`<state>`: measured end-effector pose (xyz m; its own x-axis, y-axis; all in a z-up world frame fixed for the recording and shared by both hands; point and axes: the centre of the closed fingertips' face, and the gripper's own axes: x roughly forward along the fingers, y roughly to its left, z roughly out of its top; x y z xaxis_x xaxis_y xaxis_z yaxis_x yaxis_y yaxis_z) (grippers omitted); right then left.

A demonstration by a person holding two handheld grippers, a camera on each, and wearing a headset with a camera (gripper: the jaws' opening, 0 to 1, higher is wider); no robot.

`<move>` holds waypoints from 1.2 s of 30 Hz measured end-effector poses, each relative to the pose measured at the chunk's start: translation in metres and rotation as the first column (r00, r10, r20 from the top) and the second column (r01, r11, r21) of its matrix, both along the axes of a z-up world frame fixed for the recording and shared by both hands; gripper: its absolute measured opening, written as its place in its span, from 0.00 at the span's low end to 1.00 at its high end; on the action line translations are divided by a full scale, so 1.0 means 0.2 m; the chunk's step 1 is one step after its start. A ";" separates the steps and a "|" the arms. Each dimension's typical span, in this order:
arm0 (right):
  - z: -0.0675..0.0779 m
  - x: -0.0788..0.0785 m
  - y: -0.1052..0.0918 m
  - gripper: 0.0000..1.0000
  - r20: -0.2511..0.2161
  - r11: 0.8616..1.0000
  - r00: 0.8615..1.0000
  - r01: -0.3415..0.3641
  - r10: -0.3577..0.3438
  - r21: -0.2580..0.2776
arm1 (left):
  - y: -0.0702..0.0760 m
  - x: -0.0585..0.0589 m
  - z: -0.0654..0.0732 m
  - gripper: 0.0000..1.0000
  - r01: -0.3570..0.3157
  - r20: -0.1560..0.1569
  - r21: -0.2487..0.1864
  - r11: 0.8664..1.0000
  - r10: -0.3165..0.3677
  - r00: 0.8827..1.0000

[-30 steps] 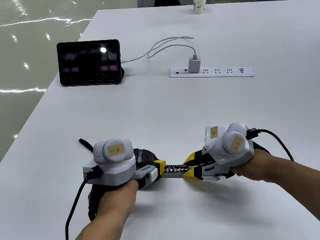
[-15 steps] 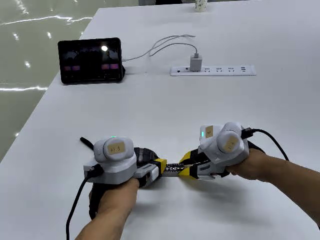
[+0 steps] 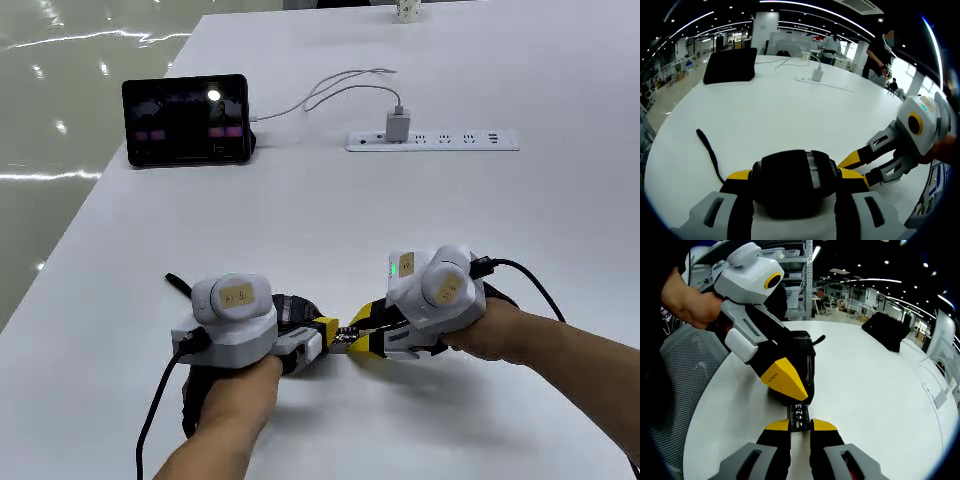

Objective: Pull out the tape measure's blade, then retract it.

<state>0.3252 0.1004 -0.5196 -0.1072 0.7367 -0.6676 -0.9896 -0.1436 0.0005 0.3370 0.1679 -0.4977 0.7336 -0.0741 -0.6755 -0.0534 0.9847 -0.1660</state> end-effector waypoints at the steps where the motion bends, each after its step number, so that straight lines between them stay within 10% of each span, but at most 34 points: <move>1: 0.00 0.00 0.01 0.10 0.000 1.000 1.000 -0.001 0.001 0.000 | 0.00 0.00 0.00 0.60 0.001 -0.001 0.000 1.000 -0.001 1.000; 36: 0.00 -0.03 0.10 0.11 0.037 0.999 0.998 -0.041 0.041 0.008 | -0.01 0.00 0.00 0.62 0.022 -0.005 -0.005 1.000 -0.022 1.000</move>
